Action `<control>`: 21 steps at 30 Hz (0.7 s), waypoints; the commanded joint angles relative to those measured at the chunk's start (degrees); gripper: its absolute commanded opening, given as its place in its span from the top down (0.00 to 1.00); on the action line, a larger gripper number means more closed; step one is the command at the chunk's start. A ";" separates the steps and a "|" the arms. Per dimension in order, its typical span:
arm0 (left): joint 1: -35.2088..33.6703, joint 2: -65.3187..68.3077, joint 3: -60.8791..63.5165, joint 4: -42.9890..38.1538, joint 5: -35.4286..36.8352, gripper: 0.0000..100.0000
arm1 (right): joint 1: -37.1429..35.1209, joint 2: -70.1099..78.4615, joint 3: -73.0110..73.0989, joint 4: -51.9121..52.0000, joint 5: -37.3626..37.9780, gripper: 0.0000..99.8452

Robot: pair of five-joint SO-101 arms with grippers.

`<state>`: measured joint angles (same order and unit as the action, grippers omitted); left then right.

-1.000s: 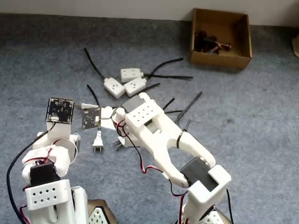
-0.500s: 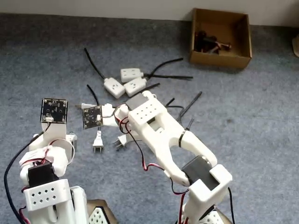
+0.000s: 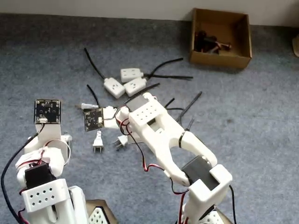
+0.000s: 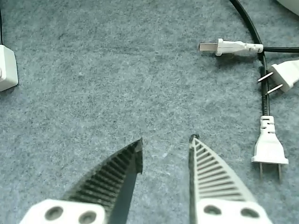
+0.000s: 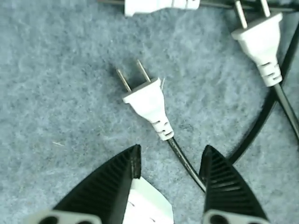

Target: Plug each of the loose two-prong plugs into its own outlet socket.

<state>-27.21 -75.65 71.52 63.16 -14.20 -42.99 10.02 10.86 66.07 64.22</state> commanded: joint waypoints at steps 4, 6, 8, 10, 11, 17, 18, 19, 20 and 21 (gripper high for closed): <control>-0.84 0.13 -0.66 -1.05 0.62 0.85 | -1.01 -0.84 -0.66 -1.01 3.25 0.80; -0.66 0.13 -0.75 -1.05 0.62 0.85 | -1.01 -0.84 -0.84 -1.01 4.48 0.80; -0.66 0.13 -0.75 -1.05 0.62 0.85 | -1.10 -0.84 -0.84 -1.10 6.24 0.80; -0.66 0.13 -0.75 -1.14 0.62 0.85 | -1.19 -0.84 -0.75 -1.10 6.77 0.80; -0.66 0.13 -0.75 -1.14 0.62 0.85 | -1.19 -0.84 -0.75 -1.27 6.95 0.80; -0.84 0.13 -0.75 -1.14 0.62 0.85 | -1.89 4.88 -1.01 -3.12 7.03 0.80; -0.84 0.13 -0.75 -1.14 0.62 0.85 | -2.15 6.02 -1.01 -3.03 6.95 0.80; -0.84 0.13 -0.75 -1.14 0.62 0.85 | -2.24 6.99 -1.10 -3.03 6.77 0.80; -0.84 0.13 -0.75 -1.14 0.62 0.85 | -2.51 7.52 -1.10 -2.95 6.77 0.80; -0.84 0.13 -0.75 -1.14 0.62 0.85 | -2.68 7.69 -1.10 -2.95 6.77 0.80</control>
<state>-27.21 -75.65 71.52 62.99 -14.20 -44.57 18.11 10.77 63.87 70.64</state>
